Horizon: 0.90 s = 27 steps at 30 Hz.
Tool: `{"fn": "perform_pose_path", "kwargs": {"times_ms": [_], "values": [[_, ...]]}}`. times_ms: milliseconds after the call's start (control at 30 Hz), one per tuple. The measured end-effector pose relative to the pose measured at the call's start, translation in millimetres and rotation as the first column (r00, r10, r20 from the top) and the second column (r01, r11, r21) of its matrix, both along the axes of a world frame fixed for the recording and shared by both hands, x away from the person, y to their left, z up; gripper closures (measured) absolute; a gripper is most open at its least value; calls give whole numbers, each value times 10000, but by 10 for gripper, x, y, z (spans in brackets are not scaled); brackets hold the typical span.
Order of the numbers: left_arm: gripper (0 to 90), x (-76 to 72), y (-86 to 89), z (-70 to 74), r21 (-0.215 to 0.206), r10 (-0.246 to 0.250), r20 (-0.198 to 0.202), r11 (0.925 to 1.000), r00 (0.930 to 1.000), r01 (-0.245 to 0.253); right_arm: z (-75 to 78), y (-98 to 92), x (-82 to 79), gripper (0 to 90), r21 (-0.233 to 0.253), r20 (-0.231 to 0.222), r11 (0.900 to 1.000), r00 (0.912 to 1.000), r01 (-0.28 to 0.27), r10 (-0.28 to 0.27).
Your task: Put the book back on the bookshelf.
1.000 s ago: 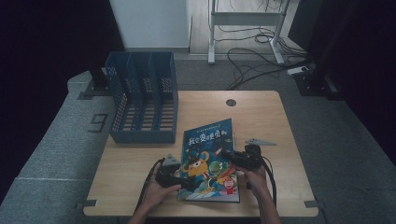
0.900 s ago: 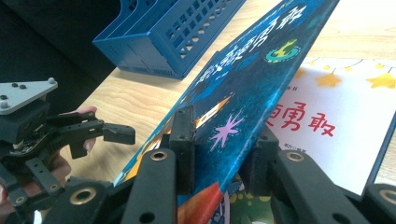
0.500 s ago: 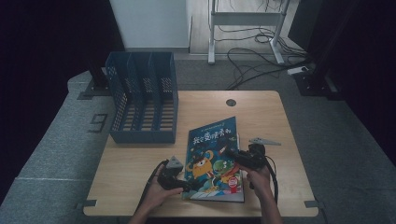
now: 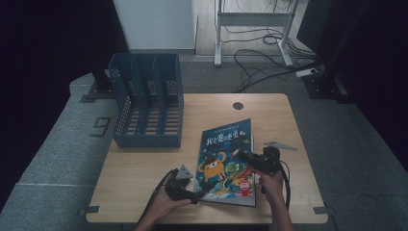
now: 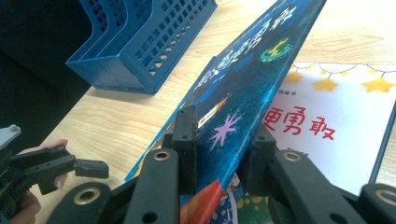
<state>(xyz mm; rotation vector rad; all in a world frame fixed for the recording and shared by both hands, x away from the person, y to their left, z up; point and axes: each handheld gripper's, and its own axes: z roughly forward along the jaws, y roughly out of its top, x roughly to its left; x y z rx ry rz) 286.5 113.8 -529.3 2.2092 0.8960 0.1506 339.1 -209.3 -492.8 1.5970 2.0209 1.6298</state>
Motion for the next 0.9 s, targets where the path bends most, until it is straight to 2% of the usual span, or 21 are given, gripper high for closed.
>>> {"fn": "perform_pose_path", "kwargs": {"times_ms": [200,367,500,767,900], "values": [[139,-16,15,0,-19,-146,-203,9999,9997,145,12,2,14,702,-26,-95,10000,9999,-40,39],[138,-29,17,-8,-19,-211,-240,9998,9995,211,23,-8,64,686,-160,-191,9995,9994,-275,272],[139,-50,2,-5,44,-260,-149,9997,9996,261,32,-21,116,668,-273,-233,9989,9990,-389,383],[135,-59,-15,-15,50,-444,-295,9990,9986,446,97,-32,252,639,-514,-520,9957,9958,-775,749],[100,-67,-43,-47,151,-648,-333,9977,9973,653,137,-20,298,634,-527,-484,9951,9955,-835,810]]}}
